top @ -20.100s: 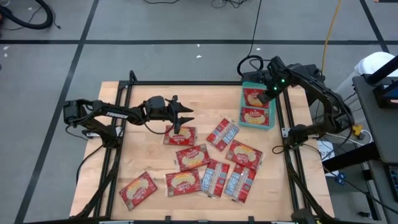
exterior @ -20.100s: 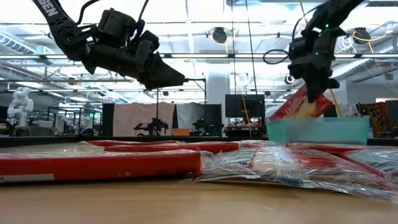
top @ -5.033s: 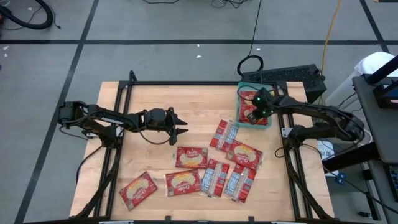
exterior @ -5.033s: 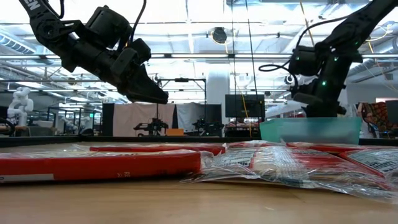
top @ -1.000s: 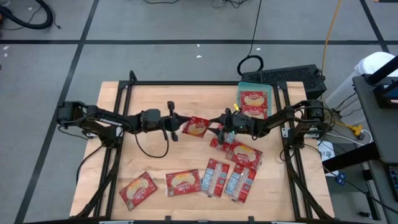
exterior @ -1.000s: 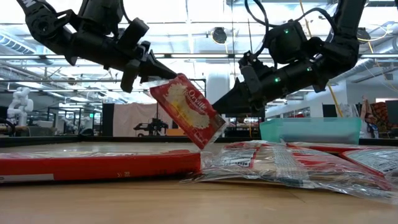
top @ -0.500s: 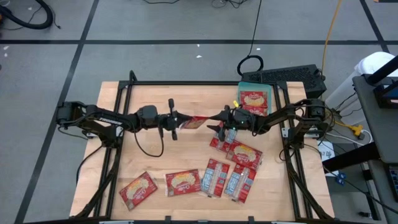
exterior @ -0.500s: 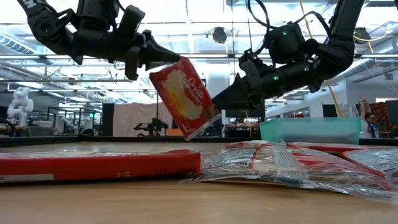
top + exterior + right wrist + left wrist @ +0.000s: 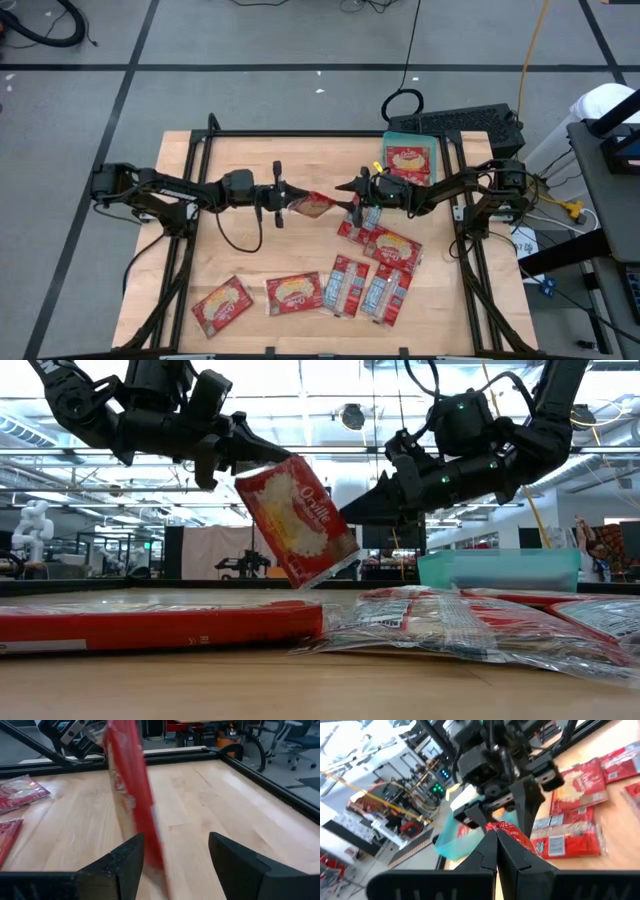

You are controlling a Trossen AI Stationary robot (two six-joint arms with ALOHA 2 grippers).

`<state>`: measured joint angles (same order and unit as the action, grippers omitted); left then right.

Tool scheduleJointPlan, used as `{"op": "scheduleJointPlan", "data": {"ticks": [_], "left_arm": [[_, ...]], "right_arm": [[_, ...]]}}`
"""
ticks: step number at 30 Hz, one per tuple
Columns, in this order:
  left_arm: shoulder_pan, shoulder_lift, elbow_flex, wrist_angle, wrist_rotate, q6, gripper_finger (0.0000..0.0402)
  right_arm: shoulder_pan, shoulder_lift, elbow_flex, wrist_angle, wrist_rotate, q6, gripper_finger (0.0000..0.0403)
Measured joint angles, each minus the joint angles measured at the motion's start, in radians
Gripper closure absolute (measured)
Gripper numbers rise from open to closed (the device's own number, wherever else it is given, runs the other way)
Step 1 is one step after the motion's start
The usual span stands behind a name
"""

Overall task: Sort popcorn bags into baskets
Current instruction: Put the red popcorn bag into the green bin

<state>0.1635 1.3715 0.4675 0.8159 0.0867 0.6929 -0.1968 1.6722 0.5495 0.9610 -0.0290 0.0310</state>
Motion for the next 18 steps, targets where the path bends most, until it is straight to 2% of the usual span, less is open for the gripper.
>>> {"op": "scheduleJointPlan", "data": {"ticks": [7,12,15,18], "left_arm": [[0.0,0.0,0.001,0.09,0.048,0.006,0.0401],[0.0,0.0,0.001,0.121,0.052,0.005,0.0401],[0.0,0.0,0.001,0.129,0.054,0.005,0.0401],[0.0,0.0,0.001,0.129,0.054,0.004,0.0401]], "right_arm": [[-0.001,0.0,0.0,-0.001,-0.105,0.023,0.0188],[0.015,0.002,0.0,0.008,-0.133,0.014,0.0198],[0.029,0.002,0.0,0.037,-0.133,0.006,0.0234],[0.035,0.002,0.0,0.064,-0.133,-0.002,0.0295]]}}
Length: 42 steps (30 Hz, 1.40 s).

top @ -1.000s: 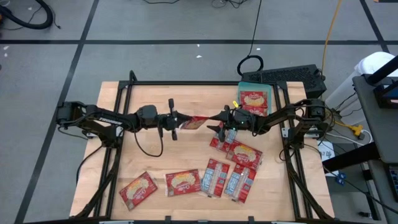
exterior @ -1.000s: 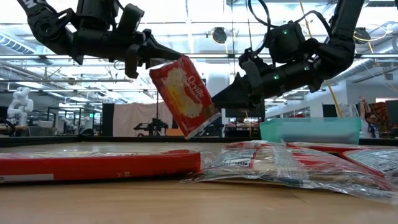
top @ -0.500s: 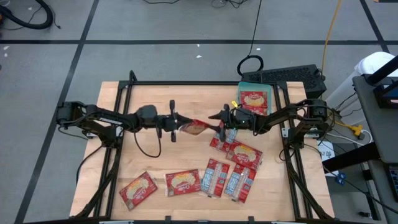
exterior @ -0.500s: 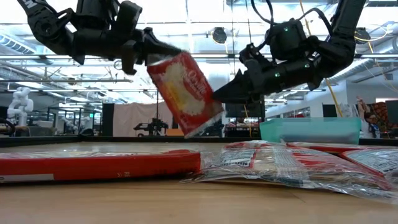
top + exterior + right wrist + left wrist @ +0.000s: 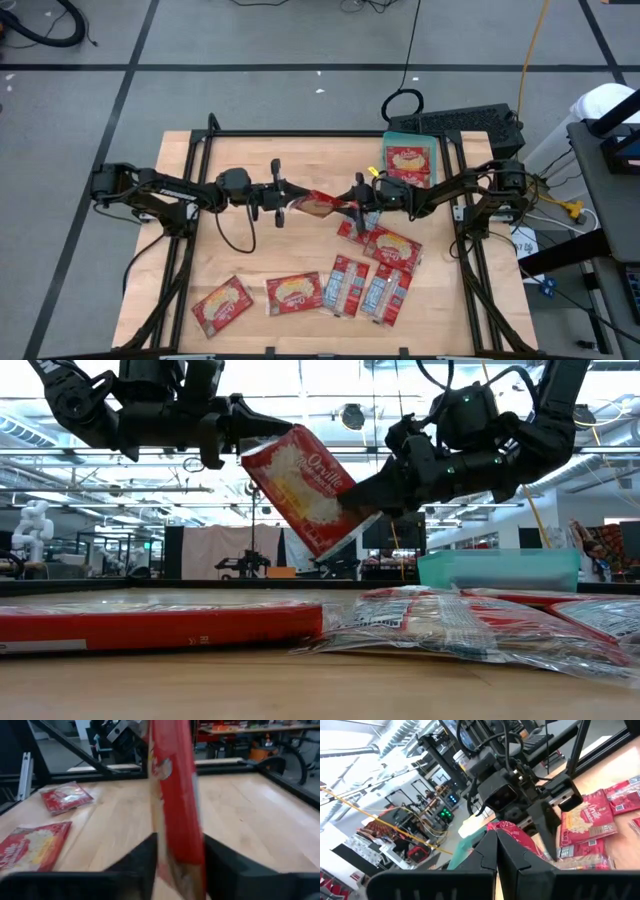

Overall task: Sort popcorn bags into baskets
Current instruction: Put the red popcorn bag into the green bin

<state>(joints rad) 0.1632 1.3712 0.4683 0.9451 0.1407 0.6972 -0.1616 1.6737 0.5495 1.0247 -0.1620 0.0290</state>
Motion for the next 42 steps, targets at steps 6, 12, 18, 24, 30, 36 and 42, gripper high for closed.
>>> {"op": "scheduleJointPlan", "data": {"ticks": [6,12,18,24,30,36,42], "left_arm": [[0.0,0.0,0.0,-0.005,-0.082,-0.093,0.0385],[0.033,0.0,0.0,-0.064,-0.117,-0.31,0.0336],[0.11,0.0,0.0,-0.185,-0.12,-0.579,0.0293],[0.159,0.003,0.0,-0.341,-0.003,-0.718,0.026],[0.135,0.004,0.0,-0.345,0.034,-0.745,0.0195],[0.131,0.004,0.0,-0.166,0.026,-0.745,0.0125],[0.141,0.025,0.02,-0.058,0.028,-0.727,0.0097]], "right_arm": [[-0.006,0.0,0.0,-0.008,0.002,0.008,0.0386],[-0.035,-0.067,0.0,-0.157,0.003,0.011,0.037],[-0.061,-0.241,0.0,-0.455,0.057,0.011,0.0393],[-0.061,-0.378,0.0,-0.608,0.138,0.012,0.0383],[-0.061,-0.422,0.0,-0.672,0.14,0.009,0.0392],[-0.06,-0.421,0.0,-0.701,0.14,0.012,0.0389],[-0.06,-0.421,0.0,-0.699,0.136,0.011,0.0388]]}}
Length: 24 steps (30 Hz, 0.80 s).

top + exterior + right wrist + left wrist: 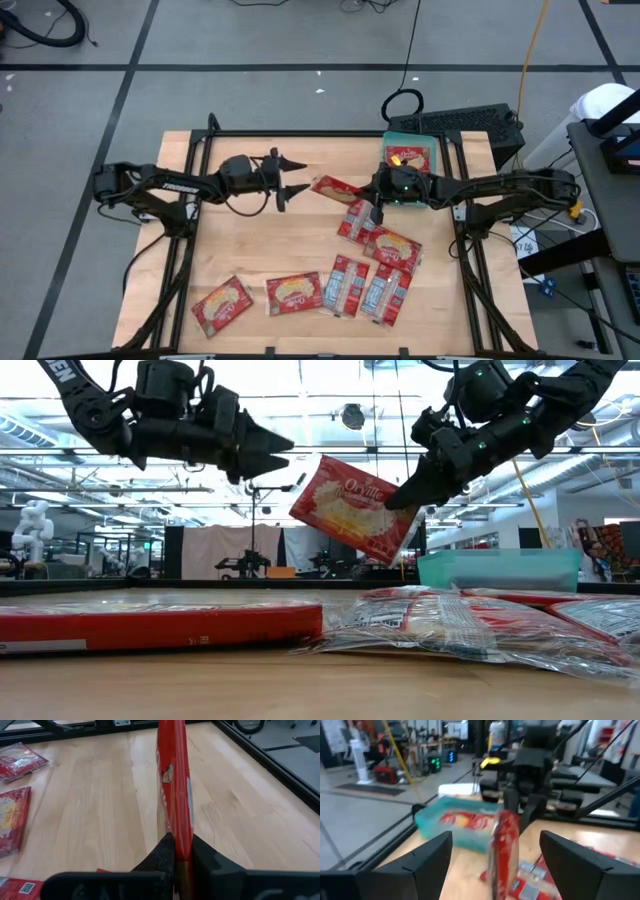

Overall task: Sort popcorn bags into baskets
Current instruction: Put the red popcorn bag into the green bin

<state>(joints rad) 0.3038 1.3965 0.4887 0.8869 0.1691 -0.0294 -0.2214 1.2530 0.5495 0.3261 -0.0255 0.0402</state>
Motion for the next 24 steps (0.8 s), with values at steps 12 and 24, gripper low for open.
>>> {"op": "scheduleJointPlan", "data": {"ticks": [12,24], "left_arm": [[-0.019,0.231,0.078,0.135,0.094,-0.025,0.0185],[0.043,0.271,0.142,0.127,0.226,-0.01,0.0386]], "right_arm": [[0.0,0.001,0.0,0.019,-0.03,-0.028,0.0388],[-0.008,-0.002,0.001,0.078,-0.023,-0.109,0.0385]]}}
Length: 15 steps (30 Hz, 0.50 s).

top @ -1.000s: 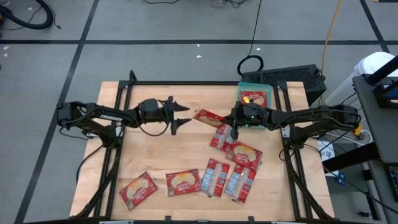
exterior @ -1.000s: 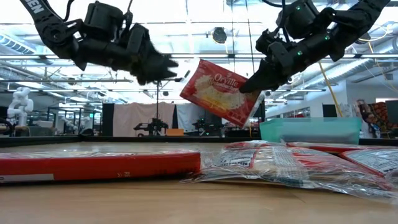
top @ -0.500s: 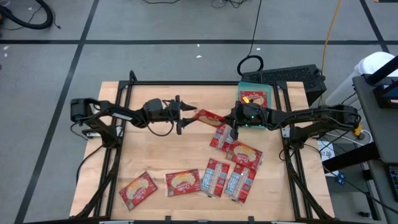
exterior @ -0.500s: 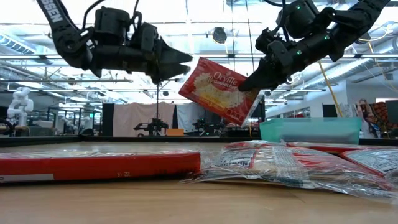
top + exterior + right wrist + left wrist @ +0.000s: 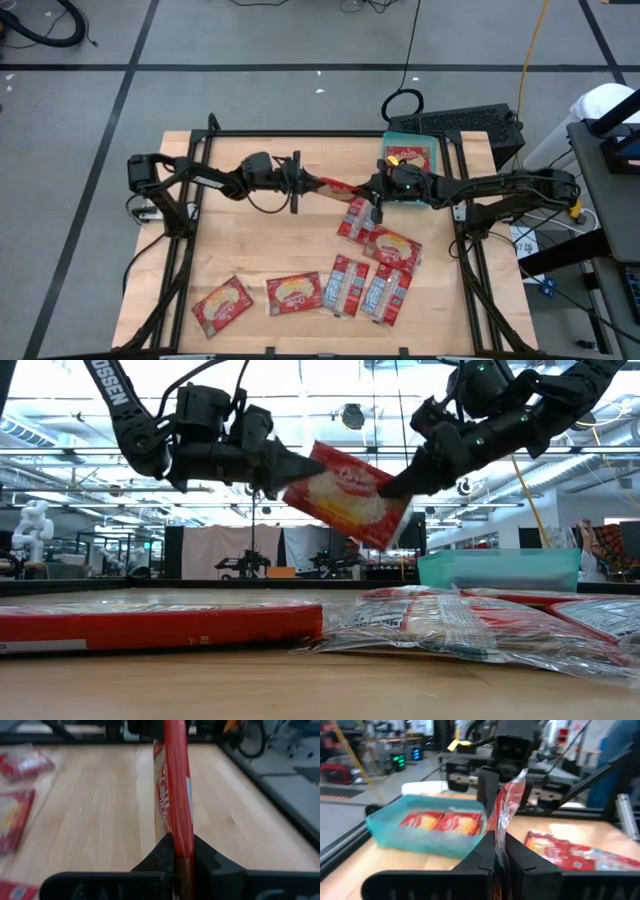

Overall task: Sort popcorn bags into baskets
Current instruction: Put the red popcorn bag into the green bin

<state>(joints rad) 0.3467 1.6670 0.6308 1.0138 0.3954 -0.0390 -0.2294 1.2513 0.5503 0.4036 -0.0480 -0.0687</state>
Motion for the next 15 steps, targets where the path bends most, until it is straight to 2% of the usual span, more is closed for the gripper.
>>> {"op": "scheduleJointPlan", "data": {"ticks": [3,6,11,15], "left_arm": [[0.045,-0.027,0.0,-0.003,0.136,-0.013,0.0394],[0.098,-0.062,-0.01,-0.018,0.226,-0.05,0.0394],[0.156,-0.103,-0.088,-0.008,0.272,-0.02,0.0397],[0.154,-0.099,-0.157,0.162,0.255,-0.066,0.0396]], "right_arm": [[-0.008,-0.001,0.001,0.044,-0.009,0.0,0.0369],[-0.02,-0.001,0.001,0.052,-0.011,0.004,0.0335],[-0.027,-0.001,0.0,0.063,-0.032,0.068,0.0278],[-0.02,0.008,0.0,0.123,-0.033,0.11,0.0251]]}}
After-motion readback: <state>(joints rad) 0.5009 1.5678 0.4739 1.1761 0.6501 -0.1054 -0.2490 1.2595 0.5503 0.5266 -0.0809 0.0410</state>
